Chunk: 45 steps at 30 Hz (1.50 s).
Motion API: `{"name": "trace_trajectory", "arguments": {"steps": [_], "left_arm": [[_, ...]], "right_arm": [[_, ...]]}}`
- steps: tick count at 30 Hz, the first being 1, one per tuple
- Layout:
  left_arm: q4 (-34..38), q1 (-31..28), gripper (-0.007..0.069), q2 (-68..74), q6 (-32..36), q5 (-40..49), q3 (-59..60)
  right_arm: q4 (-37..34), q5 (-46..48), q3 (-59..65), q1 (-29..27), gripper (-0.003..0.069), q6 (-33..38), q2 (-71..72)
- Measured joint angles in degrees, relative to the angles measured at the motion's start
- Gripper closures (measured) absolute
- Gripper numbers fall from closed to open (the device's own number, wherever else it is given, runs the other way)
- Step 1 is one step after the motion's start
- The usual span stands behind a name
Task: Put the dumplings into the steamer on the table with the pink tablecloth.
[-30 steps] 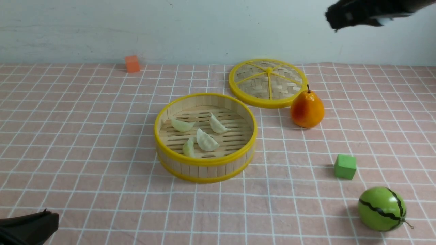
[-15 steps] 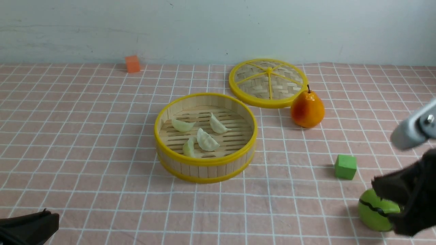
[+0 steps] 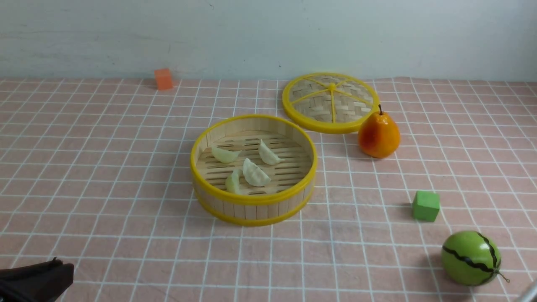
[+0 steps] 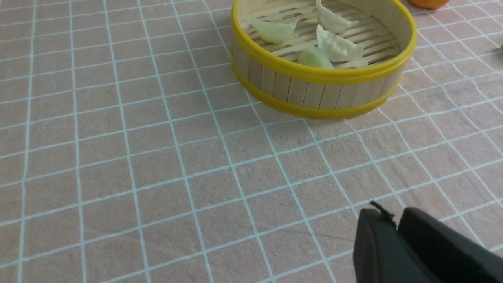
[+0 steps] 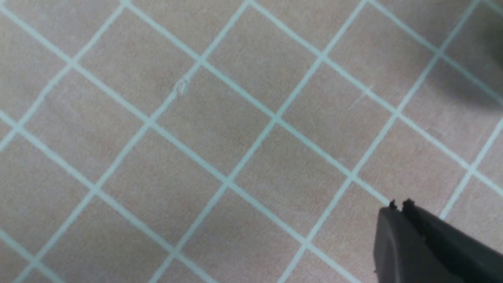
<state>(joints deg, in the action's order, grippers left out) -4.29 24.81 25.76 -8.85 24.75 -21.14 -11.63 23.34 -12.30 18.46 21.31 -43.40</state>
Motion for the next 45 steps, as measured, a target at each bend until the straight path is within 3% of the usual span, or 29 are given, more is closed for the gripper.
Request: {"name": "trace_trajectory", "arguments": {"steps": [4,11,13,15,20,23,45], "left_arm": [[0.0,0.0,0.0543,0.0,0.0,0.1,0.0],[0.1,0.0,0.0537,0.1,0.0,0.6,0.0],[0.1,0.0,0.0535,0.1,0.0,0.9,0.0],[0.1,0.0,0.0533,0.0,0.0,0.9,0.0],[0.1,0.0,0.0533,0.0,0.0,1.4,0.0],[0.1,0.0,0.0533,0.0,0.0,1.7,0.0],[0.1,0.0,0.0531,-0.2,0.0,1.6,0.5]], "right_arm": [[-2.2,-15.4,12.3,-0.1,0.0641,0.0,17.6],[0.7,-16.9,13.7,-3.0,0.0634,-0.1,38.1],[6.1,-13.6,13.7,-6.2,0.0645,-3.5,43.3],[7.5,-12.3,13.7,-7.8,0.0655,-6.9,43.8],[10.5,-3.0,13.6,-13.8,0.0675,-24.3,44.0],[10.5,-1.4,13.3,-14.3,0.0675,-28.6,44.0],[10.5,-0.9,13.2,-14.3,0.0659,-29.8,44.0]]}}
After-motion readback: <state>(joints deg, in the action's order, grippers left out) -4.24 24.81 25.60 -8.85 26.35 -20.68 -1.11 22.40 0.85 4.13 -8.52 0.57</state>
